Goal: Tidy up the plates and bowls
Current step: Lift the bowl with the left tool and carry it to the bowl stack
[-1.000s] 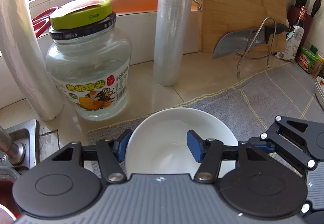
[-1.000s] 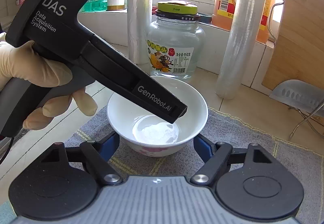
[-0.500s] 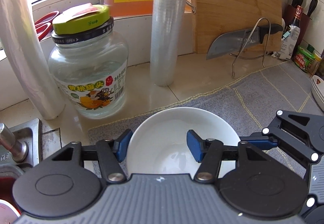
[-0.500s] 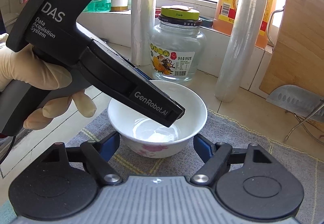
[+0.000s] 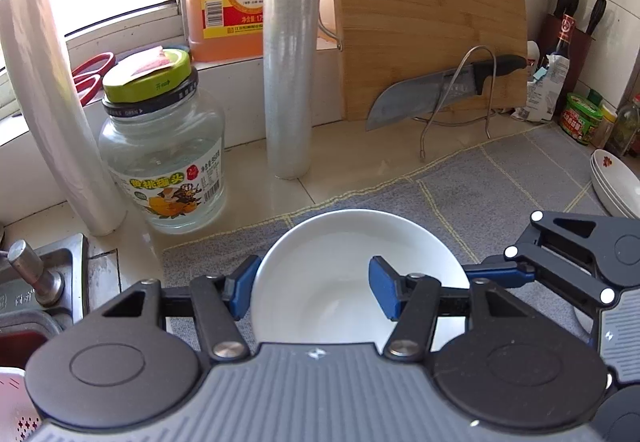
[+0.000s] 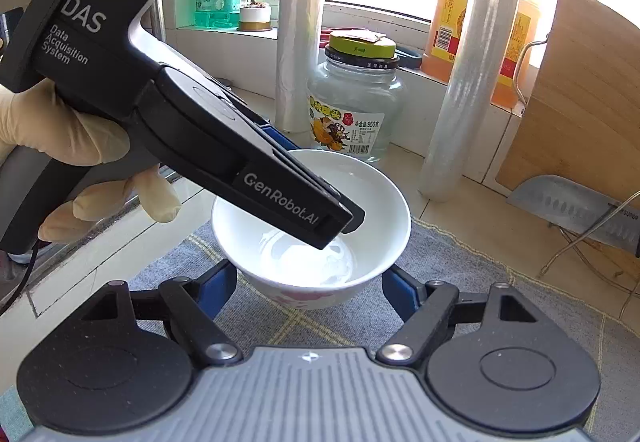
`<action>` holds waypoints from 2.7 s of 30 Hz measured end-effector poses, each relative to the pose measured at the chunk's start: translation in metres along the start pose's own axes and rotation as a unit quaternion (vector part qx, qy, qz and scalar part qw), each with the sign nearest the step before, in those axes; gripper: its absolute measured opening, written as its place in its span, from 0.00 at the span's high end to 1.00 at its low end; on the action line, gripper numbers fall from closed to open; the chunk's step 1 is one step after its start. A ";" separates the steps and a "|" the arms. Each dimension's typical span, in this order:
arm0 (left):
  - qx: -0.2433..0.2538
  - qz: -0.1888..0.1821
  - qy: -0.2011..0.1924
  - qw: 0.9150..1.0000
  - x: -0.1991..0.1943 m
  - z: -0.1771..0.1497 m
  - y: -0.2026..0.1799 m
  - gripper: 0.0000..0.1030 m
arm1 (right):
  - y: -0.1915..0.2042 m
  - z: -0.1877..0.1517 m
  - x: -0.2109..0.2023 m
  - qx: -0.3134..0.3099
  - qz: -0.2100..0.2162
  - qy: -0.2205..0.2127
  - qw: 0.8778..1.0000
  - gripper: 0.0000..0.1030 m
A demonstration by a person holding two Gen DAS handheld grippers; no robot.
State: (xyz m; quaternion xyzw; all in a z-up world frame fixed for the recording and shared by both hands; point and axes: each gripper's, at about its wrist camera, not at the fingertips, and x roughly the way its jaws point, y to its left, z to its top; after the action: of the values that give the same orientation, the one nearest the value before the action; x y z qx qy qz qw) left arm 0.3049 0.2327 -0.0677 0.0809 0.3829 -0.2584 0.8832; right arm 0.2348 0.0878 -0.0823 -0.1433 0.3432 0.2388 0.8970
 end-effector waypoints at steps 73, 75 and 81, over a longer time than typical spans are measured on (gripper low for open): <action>0.095 -0.137 0.039 0.985 0.003 0.020 -0.248 0.43 | -0.118 -0.131 -0.182 0.057 -0.044 0.065 0.995 0.19; 0.095 -0.139 0.042 0.985 0.005 0.018 -0.248 0.43 | -0.120 -0.133 -0.180 0.059 -0.041 0.069 0.995 0.19; 0.095 -0.143 0.050 0.984 0.010 0.015 -0.250 0.43 | -0.120 -0.135 -0.176 0.066 -0.035 0.076 0.994 0.19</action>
State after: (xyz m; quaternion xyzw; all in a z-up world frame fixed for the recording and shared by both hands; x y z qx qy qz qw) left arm 0.1902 0.0101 -0.0503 0.1220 0.4078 -0.4128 0.8052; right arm 0.1095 -0.1283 -0.0479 -0.1135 0.4206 0.1725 0.8834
